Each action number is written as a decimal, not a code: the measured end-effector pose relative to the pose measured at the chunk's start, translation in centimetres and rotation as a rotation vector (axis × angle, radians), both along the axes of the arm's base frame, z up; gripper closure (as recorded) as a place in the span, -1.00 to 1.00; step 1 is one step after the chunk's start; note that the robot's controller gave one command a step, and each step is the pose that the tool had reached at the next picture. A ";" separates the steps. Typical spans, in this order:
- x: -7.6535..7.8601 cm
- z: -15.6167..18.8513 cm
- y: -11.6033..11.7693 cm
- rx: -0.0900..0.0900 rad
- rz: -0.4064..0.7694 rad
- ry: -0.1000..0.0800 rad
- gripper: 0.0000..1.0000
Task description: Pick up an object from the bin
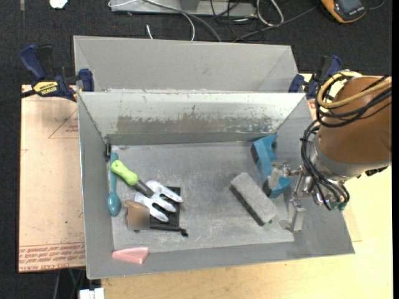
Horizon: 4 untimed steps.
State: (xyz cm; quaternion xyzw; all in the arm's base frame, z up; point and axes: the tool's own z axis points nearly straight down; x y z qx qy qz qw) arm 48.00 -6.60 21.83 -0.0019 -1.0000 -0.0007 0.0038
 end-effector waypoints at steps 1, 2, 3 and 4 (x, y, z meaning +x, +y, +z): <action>0.1 0.4 0.0 -0.001 0.003 -0.008 -1.00; 0.3 0.0 0.8 -0.002 -0.029 -0.010 -1.00; 0.4 1.8 2.2 -0.001 0.027 -0.009 -1.00; 1.2 2.8 2.9 0.001 0.286 -0.010 -1.00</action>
Offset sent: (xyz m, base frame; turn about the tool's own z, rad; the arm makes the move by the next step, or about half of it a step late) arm 0.0114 0.0698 -0.0316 0.1650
